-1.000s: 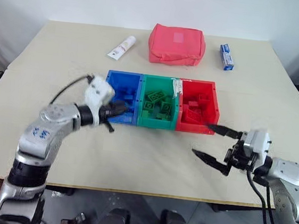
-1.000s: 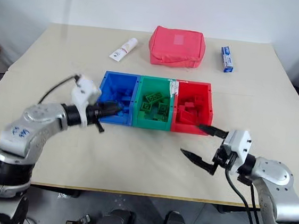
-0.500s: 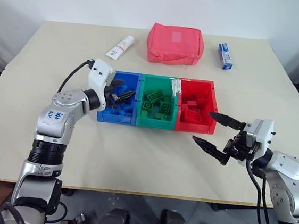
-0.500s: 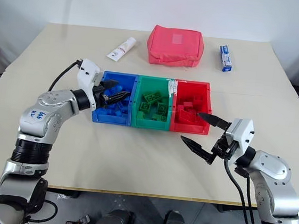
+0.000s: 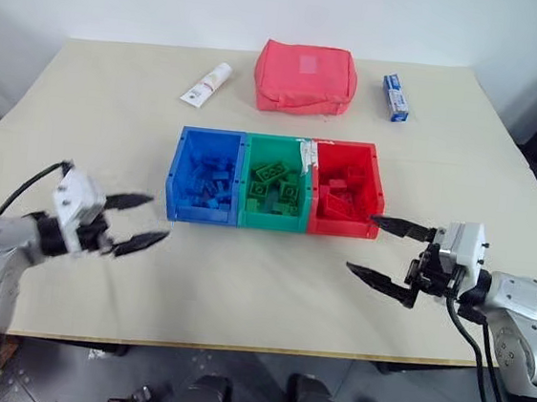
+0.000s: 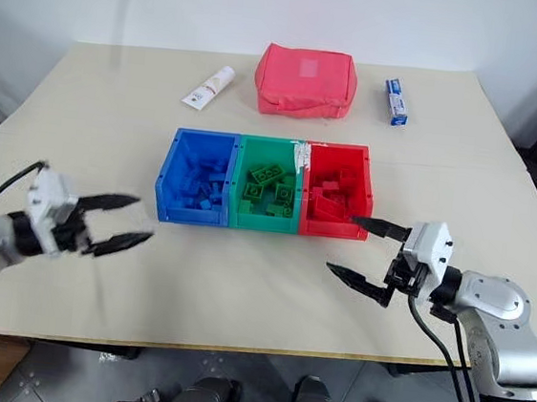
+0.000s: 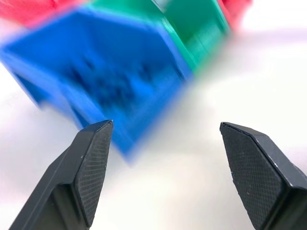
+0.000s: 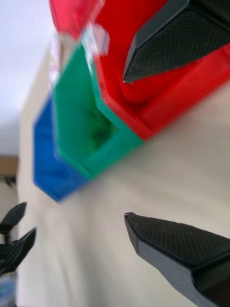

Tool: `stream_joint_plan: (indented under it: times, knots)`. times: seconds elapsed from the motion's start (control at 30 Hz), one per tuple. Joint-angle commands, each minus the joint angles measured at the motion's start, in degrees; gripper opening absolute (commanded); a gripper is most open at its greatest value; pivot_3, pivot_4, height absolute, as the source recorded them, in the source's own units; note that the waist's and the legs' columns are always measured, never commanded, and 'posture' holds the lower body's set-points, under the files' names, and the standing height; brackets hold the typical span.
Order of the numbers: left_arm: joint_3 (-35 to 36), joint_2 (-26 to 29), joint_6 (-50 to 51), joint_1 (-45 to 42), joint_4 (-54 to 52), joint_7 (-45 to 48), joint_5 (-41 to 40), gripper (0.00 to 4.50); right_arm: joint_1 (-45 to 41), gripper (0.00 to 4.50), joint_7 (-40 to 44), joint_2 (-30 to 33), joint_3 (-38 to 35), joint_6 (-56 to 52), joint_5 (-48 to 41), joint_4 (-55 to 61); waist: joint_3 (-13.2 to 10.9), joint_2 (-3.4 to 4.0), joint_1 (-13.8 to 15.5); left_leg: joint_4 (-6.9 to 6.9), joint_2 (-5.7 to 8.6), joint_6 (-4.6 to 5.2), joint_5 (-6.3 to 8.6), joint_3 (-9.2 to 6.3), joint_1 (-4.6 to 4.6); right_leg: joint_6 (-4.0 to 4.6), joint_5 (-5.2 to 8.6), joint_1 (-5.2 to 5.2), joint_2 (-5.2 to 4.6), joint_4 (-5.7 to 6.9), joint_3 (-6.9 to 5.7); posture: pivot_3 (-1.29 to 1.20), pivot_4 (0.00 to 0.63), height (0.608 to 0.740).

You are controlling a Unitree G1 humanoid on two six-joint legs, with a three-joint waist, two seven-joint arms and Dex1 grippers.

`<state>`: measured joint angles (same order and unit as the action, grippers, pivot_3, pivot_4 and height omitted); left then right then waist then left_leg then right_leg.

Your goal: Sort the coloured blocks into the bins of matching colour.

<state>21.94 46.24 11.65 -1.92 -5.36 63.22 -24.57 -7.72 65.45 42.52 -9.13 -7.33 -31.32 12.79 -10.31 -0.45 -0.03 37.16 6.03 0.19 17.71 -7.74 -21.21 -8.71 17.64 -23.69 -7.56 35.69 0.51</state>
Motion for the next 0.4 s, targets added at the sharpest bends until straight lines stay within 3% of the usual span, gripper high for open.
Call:
stream_joint_plan:
  times: [0.03,0.4]
  knots:
    - [2.93,0.91,-5.34,3.97,0.41,2.34,0.27,3.79,0.61,4.5,3.98,1.65,-0.01,2.73,0.88,-0.52,0.0,0.0,0.31,0.02,0.0,0.0,0.0,0.0,0.02,0.0,0.0,0.05,0.0,-0.02,-0.02,0.0,0.15,0.74]
    - [-1.17,-6.28,-9.66,2.36,-0.4,-8.01,2.82,3.79,0.49,4.5,2.98,0.05,-0.91,4.43,2.15,-2.8,0.01,0.01,1.4,0.07,0.02,0.05,0.03,-0.03,0.02,-0.05,-0.08,0.09,0.0,-0.04,-0.06,0.0,0.15,0.74]
